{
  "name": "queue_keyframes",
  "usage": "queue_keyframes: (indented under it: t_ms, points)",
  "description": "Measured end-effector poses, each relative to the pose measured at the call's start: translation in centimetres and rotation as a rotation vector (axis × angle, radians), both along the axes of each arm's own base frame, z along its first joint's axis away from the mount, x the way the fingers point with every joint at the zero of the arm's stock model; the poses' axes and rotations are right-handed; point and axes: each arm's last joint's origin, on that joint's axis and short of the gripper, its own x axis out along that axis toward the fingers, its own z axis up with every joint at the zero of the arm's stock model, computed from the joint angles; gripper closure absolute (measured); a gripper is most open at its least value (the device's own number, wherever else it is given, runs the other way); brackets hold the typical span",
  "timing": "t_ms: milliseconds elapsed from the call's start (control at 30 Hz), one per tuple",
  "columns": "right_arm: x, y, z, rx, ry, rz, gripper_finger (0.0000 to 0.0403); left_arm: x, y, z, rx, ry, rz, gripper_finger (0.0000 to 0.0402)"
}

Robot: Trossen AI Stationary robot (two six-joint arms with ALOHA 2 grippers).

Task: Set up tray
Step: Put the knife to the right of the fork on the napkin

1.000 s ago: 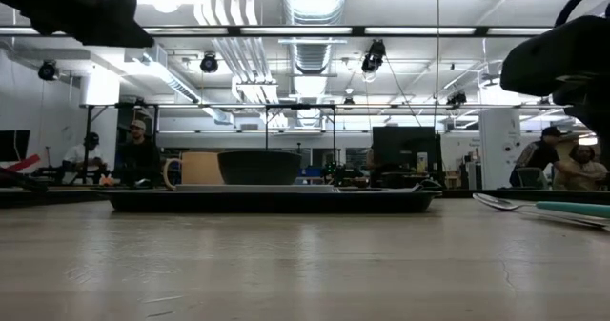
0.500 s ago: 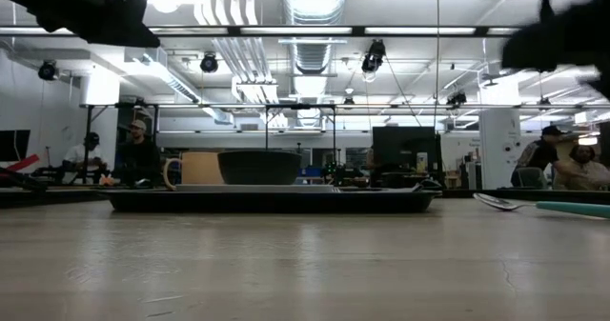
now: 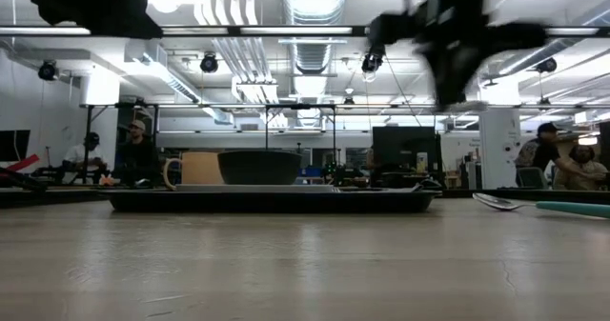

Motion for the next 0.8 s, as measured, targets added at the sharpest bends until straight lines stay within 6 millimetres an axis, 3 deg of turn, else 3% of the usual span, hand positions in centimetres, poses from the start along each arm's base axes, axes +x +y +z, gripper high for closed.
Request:
queue_keyframes:
  t_ms: [167,300,667,800]
  points:
    - [2.9,-7.9,-0.2,0.004,-0.114,0.117,0.039,0.0,0.0,0.1,-0.001,-0.001,-0.001,0.0277]
    - [3.4,-11.6,-0.6,0.0,-0.122,0.153,0.039,0.0,0.0,0.1,-0.002,-0.005,-0.001,0.0277]
    - [4.4,-16.1,-5.6,0.119,-0.002,0.179,0.039,0.0,0.0,0.1,0.002,0.007,-0.002,0.0277]
    - [5.0,-17.5,-6.7,0.111,-0.034,0.19,0.039,0.0,0.0,0.1,0.0,0.01,-0.004,0.0277]
